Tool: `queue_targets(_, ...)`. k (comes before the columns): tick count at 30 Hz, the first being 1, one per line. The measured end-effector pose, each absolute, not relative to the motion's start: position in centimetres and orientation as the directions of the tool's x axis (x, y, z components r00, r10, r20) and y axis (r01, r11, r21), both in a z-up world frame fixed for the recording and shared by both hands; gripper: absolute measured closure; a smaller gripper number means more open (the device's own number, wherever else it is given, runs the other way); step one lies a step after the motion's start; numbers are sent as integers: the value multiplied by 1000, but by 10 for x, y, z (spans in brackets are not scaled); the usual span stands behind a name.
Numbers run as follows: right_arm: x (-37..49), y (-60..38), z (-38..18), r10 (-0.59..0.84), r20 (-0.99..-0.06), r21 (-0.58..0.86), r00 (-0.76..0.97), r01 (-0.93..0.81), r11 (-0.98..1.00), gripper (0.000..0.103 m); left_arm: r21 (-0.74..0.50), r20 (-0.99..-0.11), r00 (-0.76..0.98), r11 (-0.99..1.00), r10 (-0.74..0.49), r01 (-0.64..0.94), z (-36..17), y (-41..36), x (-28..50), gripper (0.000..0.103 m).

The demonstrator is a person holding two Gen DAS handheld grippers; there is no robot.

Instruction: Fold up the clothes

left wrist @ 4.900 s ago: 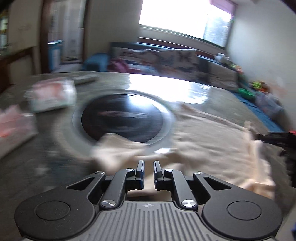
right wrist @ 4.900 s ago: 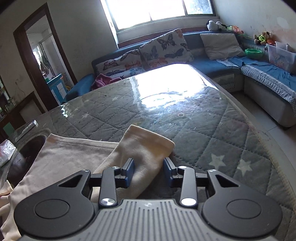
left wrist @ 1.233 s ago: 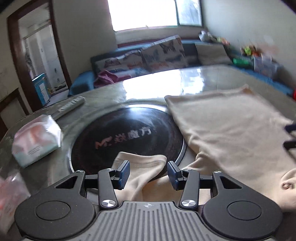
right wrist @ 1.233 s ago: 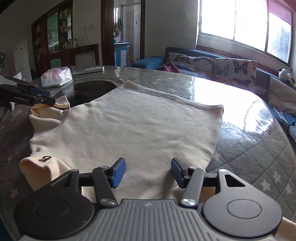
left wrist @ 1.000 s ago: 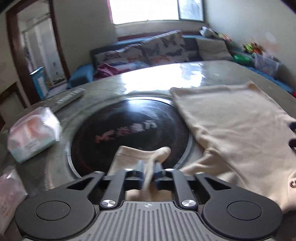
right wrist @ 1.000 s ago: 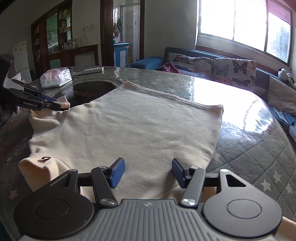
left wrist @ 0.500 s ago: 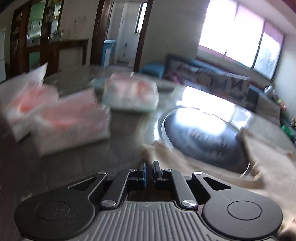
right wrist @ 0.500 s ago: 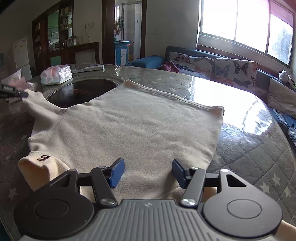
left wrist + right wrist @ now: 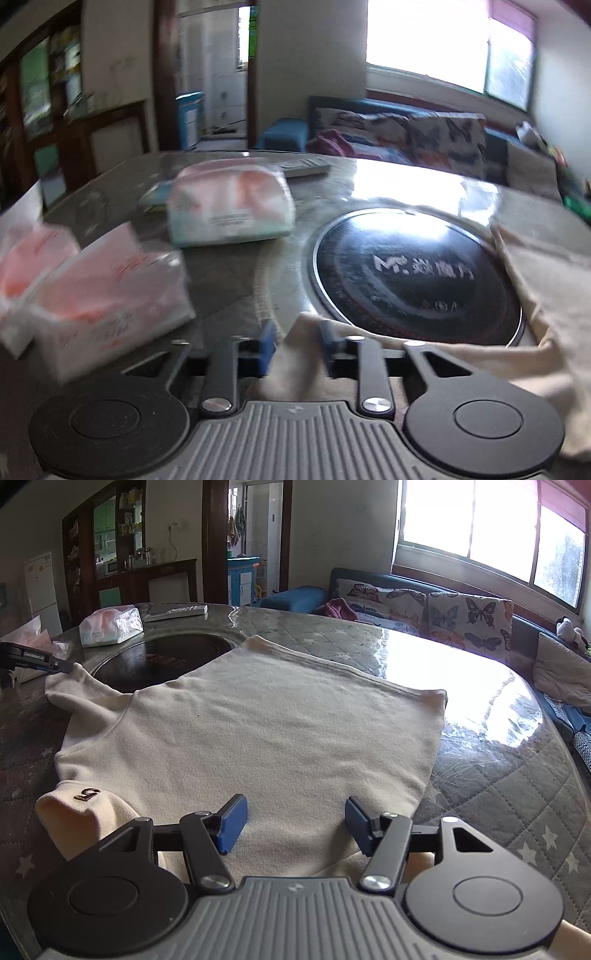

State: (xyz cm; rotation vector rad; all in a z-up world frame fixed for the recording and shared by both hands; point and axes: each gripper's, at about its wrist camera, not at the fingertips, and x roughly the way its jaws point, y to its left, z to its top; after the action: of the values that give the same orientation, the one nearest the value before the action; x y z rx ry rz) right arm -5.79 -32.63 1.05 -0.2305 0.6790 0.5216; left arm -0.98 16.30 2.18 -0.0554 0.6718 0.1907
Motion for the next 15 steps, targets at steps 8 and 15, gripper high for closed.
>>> queue_targets(8, -56, -325, 10, 381, -653, -32, 655, -526, 850, 40, 229, -519, 805, 955, 286, -191, 30, 152, 28, 103)
queue_targets(15, -56, -323, 11, 371, -653, -46, 661, -523, 851, 39, 117, -573, 799, 983, 182, -140, 36, 146, 25, 99)
